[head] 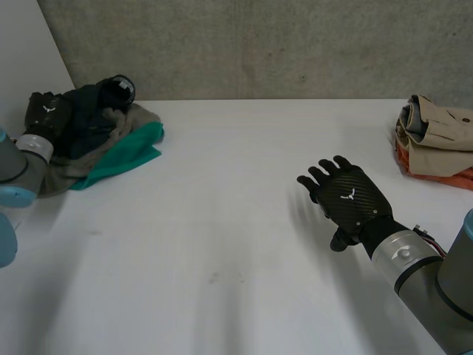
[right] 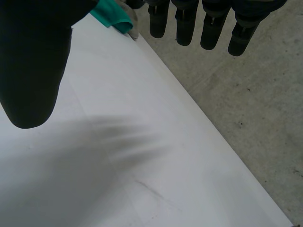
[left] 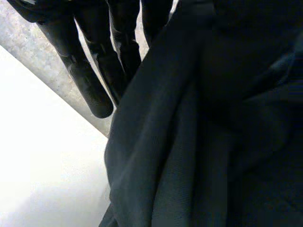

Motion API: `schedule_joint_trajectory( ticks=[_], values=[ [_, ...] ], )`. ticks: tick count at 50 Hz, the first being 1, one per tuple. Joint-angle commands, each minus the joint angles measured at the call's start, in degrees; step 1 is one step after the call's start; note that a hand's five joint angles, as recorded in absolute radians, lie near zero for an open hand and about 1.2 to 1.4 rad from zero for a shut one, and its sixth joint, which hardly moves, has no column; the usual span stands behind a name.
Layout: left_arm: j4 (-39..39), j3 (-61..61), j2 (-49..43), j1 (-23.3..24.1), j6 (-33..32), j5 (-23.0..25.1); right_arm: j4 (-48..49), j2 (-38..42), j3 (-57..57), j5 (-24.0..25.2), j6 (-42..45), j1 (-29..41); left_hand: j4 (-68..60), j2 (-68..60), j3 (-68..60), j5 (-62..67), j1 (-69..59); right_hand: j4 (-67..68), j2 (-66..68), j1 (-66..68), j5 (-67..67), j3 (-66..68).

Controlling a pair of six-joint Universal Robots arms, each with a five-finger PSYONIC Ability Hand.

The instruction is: Fold the laundry.

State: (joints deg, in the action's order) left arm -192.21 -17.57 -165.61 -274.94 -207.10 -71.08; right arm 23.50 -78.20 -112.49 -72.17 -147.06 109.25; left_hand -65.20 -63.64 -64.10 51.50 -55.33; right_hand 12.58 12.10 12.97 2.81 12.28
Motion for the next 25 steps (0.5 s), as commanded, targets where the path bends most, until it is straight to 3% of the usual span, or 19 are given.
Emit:
schedule_joint_trajectory(
  ticks=[1,8,13,17,21,25],
  values=[
    [0.3,-6.8,9.6,4.7,1.4,-4.1,0.3,0.0,0.1,-0.1,0.0,0.0,-14.8,-16.4,-15.9,18.5,-24.7,-2.6,-2.1,-3.0,-2.8,-2.3],
    [-1.9,-24.3,29.1,9.0,9.7,-4.3,0.4,-0.4,0.1,-0.3,-0.1,-0.1,-14.8,-16.4,-15.9,18.5,-24.7,-2.6,-2.1,-3.0,-2.8,-2.3],
    [-6.6,-39.4,45.0,17.1,20.1,-3.6,0.5,-1.3,0.4,-2.0,-0.2,-0.6,-14.8,-16.4,-15.9,18.5,-24.7,-2.6,-2.1,-3.0,-2.8,-2.3],
    [-8.6,-48.2,53.3,23.7,25.0,-0.4,0.4,-3.4,1.0,-5.8,-0.6,-1.7,-14.8,-16.4,-15.9,18.5,-24.7,-2.6,-2.1,-3.0,-2.8,-2.3],
    [-9.1,-53.6,53.0,31.6,26.0,3.3,0.5,-5.5,1.2,-9.4,-2.1,-3.2,-14.8,-16.4,-15.9,18.5,-24.7,-2.6,-2.1,-3.0,-2.8,-2.3],
    [-8.4,-53.8,45.0,40.5,25.7,4.1,0.5,-6.7,1.4,-11.1,-4.8,-5.3,-14.8,-16.4,-15.9,18.5,-24.7,-2.6,-2.1,-3.0,-2.8,-2.3]
  ],
)
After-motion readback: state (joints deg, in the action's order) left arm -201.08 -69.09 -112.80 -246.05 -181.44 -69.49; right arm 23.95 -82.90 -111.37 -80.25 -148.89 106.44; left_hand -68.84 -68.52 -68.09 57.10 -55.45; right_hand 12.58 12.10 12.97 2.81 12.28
